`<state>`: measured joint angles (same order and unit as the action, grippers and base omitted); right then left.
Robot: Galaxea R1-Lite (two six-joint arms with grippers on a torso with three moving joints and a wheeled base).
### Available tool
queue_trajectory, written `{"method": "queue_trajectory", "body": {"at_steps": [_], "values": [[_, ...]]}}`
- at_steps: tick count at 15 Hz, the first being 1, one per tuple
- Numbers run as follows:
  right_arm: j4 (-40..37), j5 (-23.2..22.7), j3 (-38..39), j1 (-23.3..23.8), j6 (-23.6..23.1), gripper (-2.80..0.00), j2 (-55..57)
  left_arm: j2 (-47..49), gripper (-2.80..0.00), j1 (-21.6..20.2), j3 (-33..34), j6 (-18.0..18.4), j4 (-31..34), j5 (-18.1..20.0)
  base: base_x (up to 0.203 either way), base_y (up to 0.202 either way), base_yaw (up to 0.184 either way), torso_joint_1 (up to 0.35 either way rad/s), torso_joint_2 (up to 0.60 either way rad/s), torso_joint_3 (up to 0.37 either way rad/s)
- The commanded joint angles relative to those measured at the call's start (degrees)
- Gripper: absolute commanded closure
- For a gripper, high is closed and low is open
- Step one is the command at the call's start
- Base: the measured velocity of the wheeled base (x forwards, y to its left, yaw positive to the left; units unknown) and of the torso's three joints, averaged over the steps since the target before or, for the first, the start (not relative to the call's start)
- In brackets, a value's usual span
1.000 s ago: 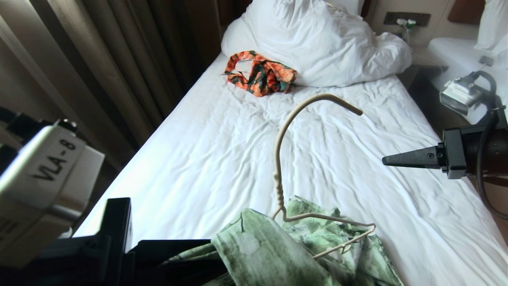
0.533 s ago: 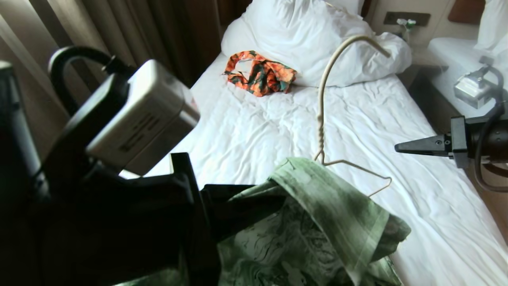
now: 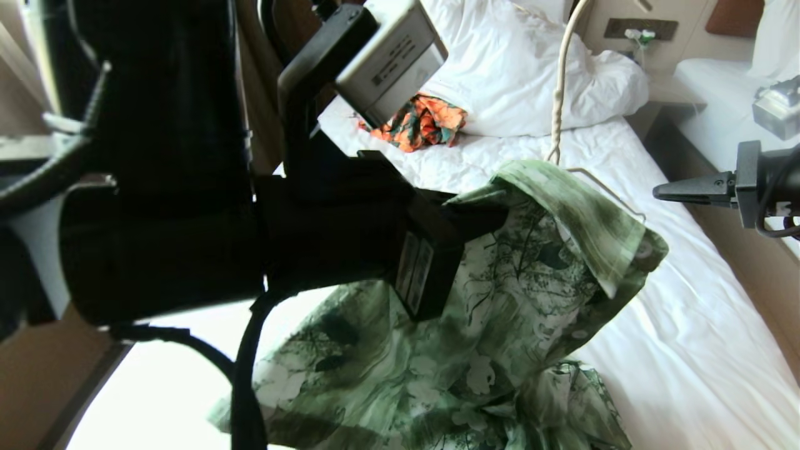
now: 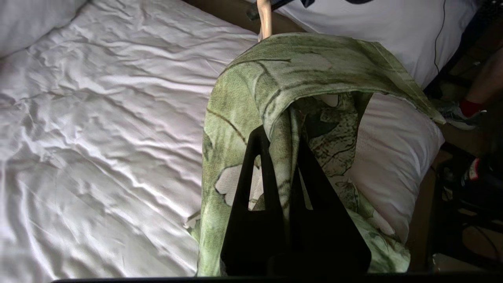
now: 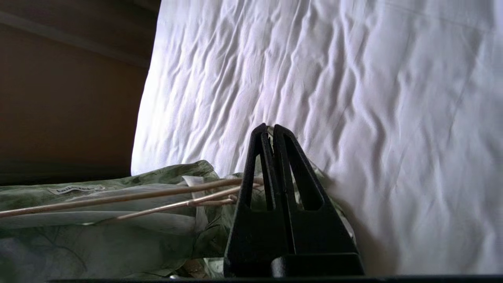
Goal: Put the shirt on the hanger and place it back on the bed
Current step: Hook the other side of the shirt onto the hanger
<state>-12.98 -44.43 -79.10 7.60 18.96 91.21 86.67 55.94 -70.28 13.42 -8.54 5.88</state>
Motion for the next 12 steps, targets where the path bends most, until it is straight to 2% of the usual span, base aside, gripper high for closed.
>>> {"method": "queue_trajectory", "body": {"at_steps": [1,3,5,8,10,12], "values": [[-0.2,-0.2,-2.8,1.3,0.2,0.0,3.1,3.9,0.0,-2.8,-7.2,1.3,2.5,2.3,0.0,0.0,0.0,0.0,0.0,0.0],[-0.2,-0.2,-5.0,2.0,0.4,0.0,4.7,4.5,0.0,-5.1,-13.2,2.0,9.9,6.9,0.0,0.0,0.0,0.0,0.0,0.0],[-0.1,-0.3,-7.4,2.3,2.7,0.0,5.7,5.1,0.0,-8.2,-16.5,2.1,13.3,12.1,0.0,0.0,0.0,0.0,0.0,0.0],[-0.1,-0.4,-11.9,3.1,3.9,0.0,7.2,6.6,0.0,-10.6,-23.3,2.1,14.0,13.1,0.0,0.0,0.0,0.0,0.0,0.0],[-0.1,-0.3,-12.4,3.3,4.0,0.0,7.2,6.6,0.0,-11.2,-28.0,2.1,18.0,13.3,0.0,0.0,0.0,0.0,0.0,0.0],[-0.3,-0.3,-12.4,3.3,4.1,0.0,7.1,5.2,0.0,-11.2,-26.0,2.1,20.3,13.6,0.0,0.0,0.0,0.0,0.0,0.0]]}}
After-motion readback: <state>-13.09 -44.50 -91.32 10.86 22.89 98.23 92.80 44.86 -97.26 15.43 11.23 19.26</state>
